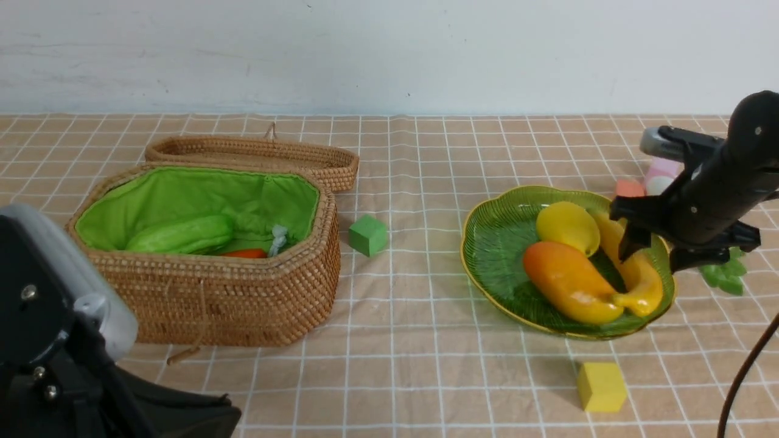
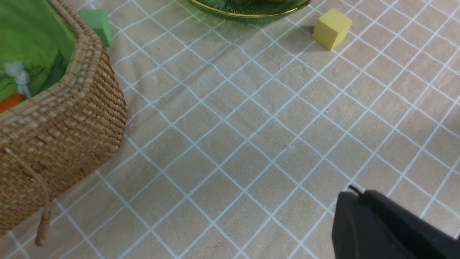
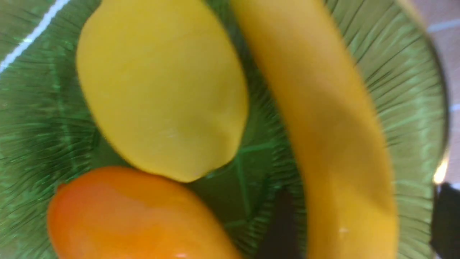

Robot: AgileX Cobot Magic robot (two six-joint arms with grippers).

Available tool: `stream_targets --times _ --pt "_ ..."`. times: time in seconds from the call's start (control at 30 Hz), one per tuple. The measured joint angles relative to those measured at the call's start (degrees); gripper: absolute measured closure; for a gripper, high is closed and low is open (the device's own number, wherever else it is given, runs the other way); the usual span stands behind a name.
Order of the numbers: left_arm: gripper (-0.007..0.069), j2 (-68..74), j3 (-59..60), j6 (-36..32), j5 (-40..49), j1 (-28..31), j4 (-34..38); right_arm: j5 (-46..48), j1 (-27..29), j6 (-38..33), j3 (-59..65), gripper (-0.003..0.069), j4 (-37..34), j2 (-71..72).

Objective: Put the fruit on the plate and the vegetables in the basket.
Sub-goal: Use the right arm to grab a banana and put it into the right plate, then take a daikon with your right arm and place it on the basket on the left.

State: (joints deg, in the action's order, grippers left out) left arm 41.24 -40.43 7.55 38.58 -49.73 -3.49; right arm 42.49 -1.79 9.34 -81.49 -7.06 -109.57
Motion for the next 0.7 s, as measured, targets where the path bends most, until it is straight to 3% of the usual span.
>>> stream_targets --times 0.13,0.37,0.5,0.7 --pt "0.0632 0.0 0.0 0.0 0.0 0.0 0.0 5.9 0.0 -0.7 -3.2 -0.0015 4.5 1.8" --pt "0.0629 0.0 0.0 0.0 -0.1 0.0 0.0 9.9 1.4 -1.4 -9.5 0.005 15.3 3.5" --pt "0.0627 0.0 0.0 0.0 -0.2 0.0 0.0 5.6 5.0 -2.7 -13.1 0.0063 13.9 -0.5" --pt "0.0625 0.0 0.0 0.1 -0.3 0.0 0.0 2.4 8.3 -12.4 -21.7 0.0064 3.5 -11.0"
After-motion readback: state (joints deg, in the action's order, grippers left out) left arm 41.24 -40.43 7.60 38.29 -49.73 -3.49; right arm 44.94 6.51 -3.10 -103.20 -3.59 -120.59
